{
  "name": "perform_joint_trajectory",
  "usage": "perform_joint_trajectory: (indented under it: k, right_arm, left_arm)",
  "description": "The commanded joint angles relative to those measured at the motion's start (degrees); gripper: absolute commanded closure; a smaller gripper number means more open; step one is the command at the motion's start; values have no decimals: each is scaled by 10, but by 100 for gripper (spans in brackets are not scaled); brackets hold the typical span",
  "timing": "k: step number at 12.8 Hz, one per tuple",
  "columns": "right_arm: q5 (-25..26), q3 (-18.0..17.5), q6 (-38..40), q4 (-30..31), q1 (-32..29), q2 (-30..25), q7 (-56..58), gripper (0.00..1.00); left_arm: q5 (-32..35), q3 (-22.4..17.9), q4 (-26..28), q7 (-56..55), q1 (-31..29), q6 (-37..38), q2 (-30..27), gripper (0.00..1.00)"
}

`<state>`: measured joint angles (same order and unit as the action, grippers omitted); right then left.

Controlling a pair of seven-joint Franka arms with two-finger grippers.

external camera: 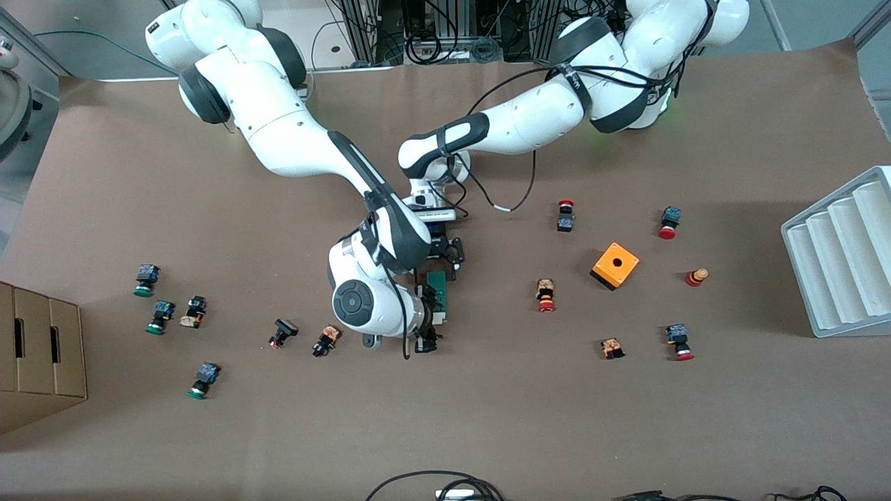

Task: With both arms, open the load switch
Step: 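Hold the switch with the left gripper while the right gripper reaches the lever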

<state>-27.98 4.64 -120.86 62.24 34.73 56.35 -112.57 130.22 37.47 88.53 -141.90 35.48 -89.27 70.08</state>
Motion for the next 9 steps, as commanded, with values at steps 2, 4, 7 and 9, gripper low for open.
perform_joint_trajectory:
  k: [2, 4, 7, 9]
  right_arm:
    - [-33, 5, 6, -20, -9, 10, -3, 24]
    - [-43, 6, -9, -21, -7, 11, -44, 22]
    - [-44, 6, -28, -20, -8, 21, -62, 22]
    - [-44, 6, -32, -19, -9, 28, -61, 22]
  left_arm:
    - [8, -5, -21, -4, 7, -3, 18, 2]
    - [8, -5, -21, -4, 6, -3, 18, 9]
    - [8, -4, -21, -26, 6, -3, 18, 10]
    - [7, -1, -21, -28, 6, -3, 16, 11]
